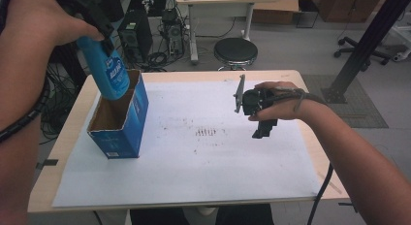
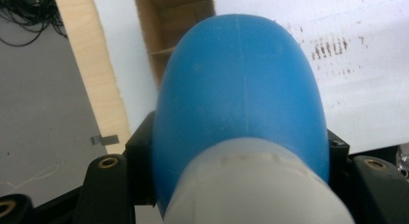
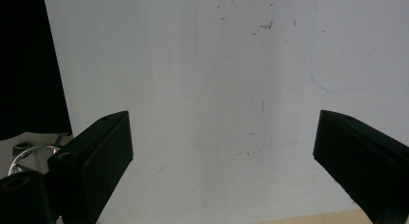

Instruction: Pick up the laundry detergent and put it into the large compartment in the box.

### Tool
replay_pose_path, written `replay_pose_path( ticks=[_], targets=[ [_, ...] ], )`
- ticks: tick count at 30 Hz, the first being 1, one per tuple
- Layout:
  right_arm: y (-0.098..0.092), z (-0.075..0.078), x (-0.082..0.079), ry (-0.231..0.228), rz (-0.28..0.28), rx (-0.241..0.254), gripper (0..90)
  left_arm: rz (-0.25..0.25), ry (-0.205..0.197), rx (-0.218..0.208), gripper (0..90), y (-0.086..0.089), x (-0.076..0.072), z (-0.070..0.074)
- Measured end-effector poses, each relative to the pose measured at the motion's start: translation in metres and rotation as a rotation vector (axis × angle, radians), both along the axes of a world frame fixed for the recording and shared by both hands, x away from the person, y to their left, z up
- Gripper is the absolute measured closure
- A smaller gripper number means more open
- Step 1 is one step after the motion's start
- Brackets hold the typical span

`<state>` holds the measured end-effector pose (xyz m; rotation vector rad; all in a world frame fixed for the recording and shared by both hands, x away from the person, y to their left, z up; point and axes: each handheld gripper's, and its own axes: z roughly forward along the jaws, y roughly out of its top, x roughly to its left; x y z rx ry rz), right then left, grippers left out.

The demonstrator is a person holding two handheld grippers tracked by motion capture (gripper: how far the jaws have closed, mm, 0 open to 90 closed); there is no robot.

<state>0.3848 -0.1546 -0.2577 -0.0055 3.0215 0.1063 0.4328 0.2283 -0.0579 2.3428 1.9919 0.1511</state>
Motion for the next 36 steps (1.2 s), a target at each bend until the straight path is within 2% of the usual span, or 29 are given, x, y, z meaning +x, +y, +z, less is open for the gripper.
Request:
replay_pose_path(
  ticks=[13,23,31,36],
  targets=[
    [-0.001,0.002,-0.001,-0.004,0.002,0.003,6.5,0.101,0.001,0.040,38.4,0.014,0.000,-0.010],
    [0.000,0.001,-0.001,-0.004,0.007,0.006,6.5,0.116,0.008,0.043,38.3,0.017,0.000,-0.016],
    [0.000,-0.001,-0.001,0.000,0.009,0.004,6.5,0.118,0.017,0.033,38.3,0.019,0.002,-0.032],
    [0.000,-0.001,-0.001,0.001,0.009,0.005,6.5,0.106,0.017,0.060,38.3,0.016,0.002,-0.042]
  ],
)
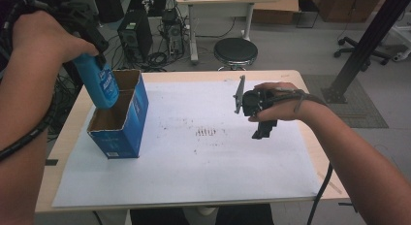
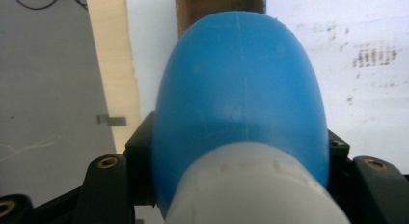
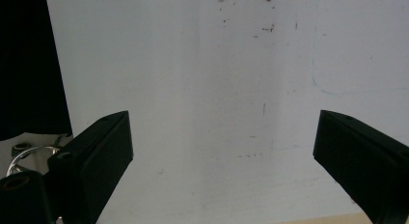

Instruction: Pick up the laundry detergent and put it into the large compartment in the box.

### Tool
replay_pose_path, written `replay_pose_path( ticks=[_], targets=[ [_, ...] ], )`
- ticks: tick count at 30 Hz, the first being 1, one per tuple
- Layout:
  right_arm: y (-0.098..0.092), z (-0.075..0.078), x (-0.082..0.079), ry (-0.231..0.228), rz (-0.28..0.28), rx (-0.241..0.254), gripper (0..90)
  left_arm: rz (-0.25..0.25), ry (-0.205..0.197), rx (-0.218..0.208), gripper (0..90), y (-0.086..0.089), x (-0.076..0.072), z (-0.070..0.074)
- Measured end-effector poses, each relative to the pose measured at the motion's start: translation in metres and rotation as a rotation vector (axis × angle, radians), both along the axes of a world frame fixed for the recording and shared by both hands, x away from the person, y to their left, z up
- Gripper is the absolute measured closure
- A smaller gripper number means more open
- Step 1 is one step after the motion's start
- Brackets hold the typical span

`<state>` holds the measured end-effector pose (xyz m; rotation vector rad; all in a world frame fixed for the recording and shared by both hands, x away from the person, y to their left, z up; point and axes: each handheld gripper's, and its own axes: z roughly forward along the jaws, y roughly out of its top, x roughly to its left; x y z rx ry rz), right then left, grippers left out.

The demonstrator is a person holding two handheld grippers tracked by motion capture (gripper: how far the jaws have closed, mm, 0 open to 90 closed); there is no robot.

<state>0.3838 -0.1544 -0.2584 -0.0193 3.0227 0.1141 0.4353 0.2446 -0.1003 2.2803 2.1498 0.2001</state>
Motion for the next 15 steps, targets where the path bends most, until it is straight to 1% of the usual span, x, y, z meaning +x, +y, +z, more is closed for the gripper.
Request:
replay_pose_path(
  ticks=[1,2,4,5,6,7,8,9,10,15],
  targets=[
    [0.000,0.000,0.001,0.000,-0.002,0.000,6.6,-0.001,0.002,-0.003,38.3,-0.001,0.000,-0.004],
    [0.000,0.000,0.001,0.000,-0.002,0.000,6.6,-0.001,0.002,-0.003,38.3,-0.001,0.000,-0.004],
    [0.000,0.000,0.001,-0.001,-0.003,-0.002,6.6,-0.006,0.004,-0.005,38.3,-0.002,0.000,-0.010],
    [0.000,0.000,0.001,-0.001,-0.003,-0.002,6.6,-0.006,0.004,-0.005,38.4,-0.002,0.000,-0.010],
    [0.001,0.000,0.002,0.000,-0.003,0.000,6.5,-0.003,0.002,-0.005,38.3,-0.002,0.000,-0.012],
    [0.001,0.000,0.002,0.000,-0.001,-0.002,6.5,-0.002,0.002,0.000,38.4,-0.002,0.000,-0.017],
    [0.002,0.001,0.002,0.001,-0.001,-0.002,6.5,-0.002,0.002,0.000,38.3,-0.002,0.000,-0.017],
    [0.002,0.001,0.002,-0.001,0.001,-0.003,6.5,0.000,0.003,0.005,38.3,-0.001,0.001,-0.022],
    [0.002,0.001,0.002,-0.001,0.001,-0.003,6.5,0.000,0.003,0.005,38.4,-0.001,0.001,-0.022],
    [0.003,0.001,0.002,0.000,0.002,-0.004,6.5,0.010,0.007,-0.004,38.3,0.002,0.002,-0.033]
  ],
)
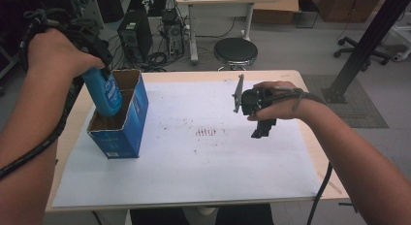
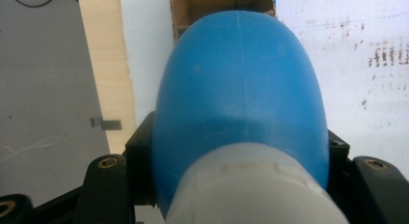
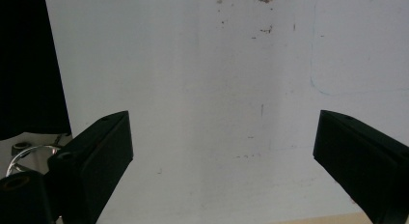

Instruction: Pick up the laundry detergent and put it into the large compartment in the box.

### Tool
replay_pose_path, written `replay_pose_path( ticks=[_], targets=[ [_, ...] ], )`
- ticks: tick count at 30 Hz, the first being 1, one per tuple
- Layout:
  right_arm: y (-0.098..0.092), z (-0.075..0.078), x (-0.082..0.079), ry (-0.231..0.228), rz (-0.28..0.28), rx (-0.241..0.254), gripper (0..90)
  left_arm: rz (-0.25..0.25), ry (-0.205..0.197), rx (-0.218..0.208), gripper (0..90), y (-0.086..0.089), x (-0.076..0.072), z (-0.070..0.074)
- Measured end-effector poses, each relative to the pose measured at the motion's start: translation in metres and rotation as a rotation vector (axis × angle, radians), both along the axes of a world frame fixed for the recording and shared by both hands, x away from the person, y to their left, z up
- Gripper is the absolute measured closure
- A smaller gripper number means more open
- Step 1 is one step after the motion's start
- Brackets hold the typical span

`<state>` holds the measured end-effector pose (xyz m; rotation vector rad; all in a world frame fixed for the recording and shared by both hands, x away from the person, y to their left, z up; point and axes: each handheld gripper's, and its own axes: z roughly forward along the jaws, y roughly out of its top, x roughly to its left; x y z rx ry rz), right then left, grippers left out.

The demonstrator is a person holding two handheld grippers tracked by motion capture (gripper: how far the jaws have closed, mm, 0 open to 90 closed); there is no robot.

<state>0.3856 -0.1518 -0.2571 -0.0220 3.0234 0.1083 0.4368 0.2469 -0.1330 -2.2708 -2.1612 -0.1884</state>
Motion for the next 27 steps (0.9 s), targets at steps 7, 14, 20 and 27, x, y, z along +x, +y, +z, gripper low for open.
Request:
replay_pose_path(
  ticks=[7,14,20,27],
  targets=[
    [0.000,-0.001,0.000,-0.001,0.002,0.001,6.5,0.004,0.015,-0.002,38.3,0.002,0.000,-0.016],
    [0.001,-0.002,0.000,0.001,0.004,0.002,6.5,0.007,0.021,-0.002,38.3,0.001,0.001,-0.033],
    [0.001,-0.002,0.000,0.000,0.005,0.003,6.5,0.008,0.025,0.012,38.3,0.000,0.001,-0.046],
    [0.001,-0.003,0.000,0.000,0.003,-0.001,6.5,0.005,0.031,-0.001,38.4,0.000,0.001,-0.060]
  ],
)
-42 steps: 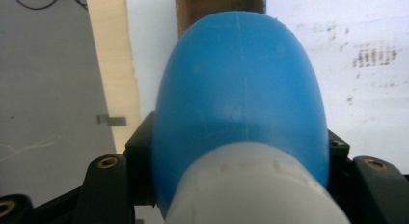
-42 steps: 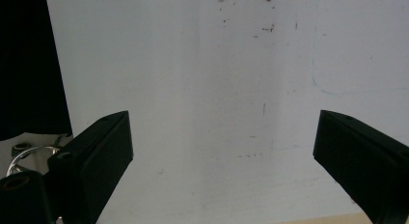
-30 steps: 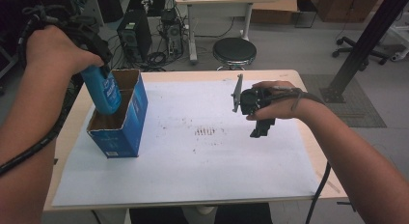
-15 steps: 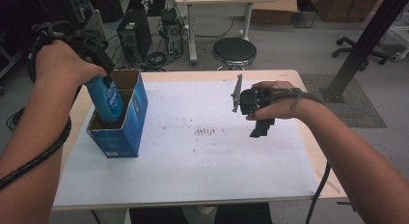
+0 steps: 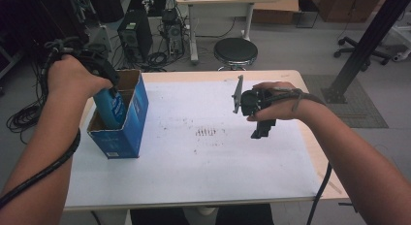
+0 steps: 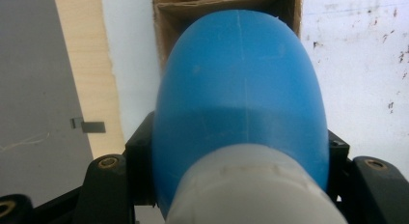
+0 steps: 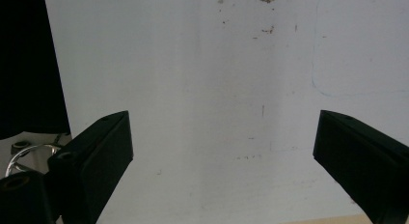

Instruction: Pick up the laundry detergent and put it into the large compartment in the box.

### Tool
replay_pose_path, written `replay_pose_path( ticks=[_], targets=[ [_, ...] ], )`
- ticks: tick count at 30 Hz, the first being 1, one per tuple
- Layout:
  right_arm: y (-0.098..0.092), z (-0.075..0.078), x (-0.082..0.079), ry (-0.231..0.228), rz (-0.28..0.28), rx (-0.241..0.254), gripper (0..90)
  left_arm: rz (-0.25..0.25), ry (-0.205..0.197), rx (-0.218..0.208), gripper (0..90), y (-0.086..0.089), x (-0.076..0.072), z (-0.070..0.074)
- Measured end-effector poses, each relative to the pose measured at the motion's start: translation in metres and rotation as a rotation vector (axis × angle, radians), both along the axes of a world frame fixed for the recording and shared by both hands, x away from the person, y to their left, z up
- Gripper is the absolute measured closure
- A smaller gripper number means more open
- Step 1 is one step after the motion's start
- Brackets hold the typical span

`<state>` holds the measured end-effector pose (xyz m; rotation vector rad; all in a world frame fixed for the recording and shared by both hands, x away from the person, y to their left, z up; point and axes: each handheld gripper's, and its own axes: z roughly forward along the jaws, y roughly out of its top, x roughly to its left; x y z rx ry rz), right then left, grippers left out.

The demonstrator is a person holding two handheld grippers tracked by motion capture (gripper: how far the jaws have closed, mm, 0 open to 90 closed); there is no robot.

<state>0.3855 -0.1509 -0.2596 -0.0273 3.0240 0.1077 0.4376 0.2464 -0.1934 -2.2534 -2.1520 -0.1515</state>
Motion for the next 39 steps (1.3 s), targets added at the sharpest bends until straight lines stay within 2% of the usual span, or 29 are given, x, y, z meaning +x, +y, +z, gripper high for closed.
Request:
replay_pose_path(
  ticks=[10,15,18,21,39],
  targets=[
    [0.000,0.000,-0.001,0.001,0.000,-0.002,6.6,0.012,0.017,-0.001,38.4,0.004,0.000,-0.027],
    [0.000,0.000,-0.001,0.001,0.000,0.001,6.6,0.024,0.016,-0.005,38.4,0.006,-0.001,-0.034],
    [0.001,0.000,-0.002,0.001,0.002,0.001,6.6,0.019,0.020,0.008,38.3,0.005,-0.001,-0.041],
    [0.001,-0.001,-0.002,0.000,0.002,0.002,6.6,0.014,0.021,0.005,38.3,0.005,-0.001,-0.047],
    [-0.001,0.001,-0.002,-0.001,-0.003,-0.001,6.6,0.006,0.027,0.010,38.3,0.002,0.003,-0.069]
  ],
)
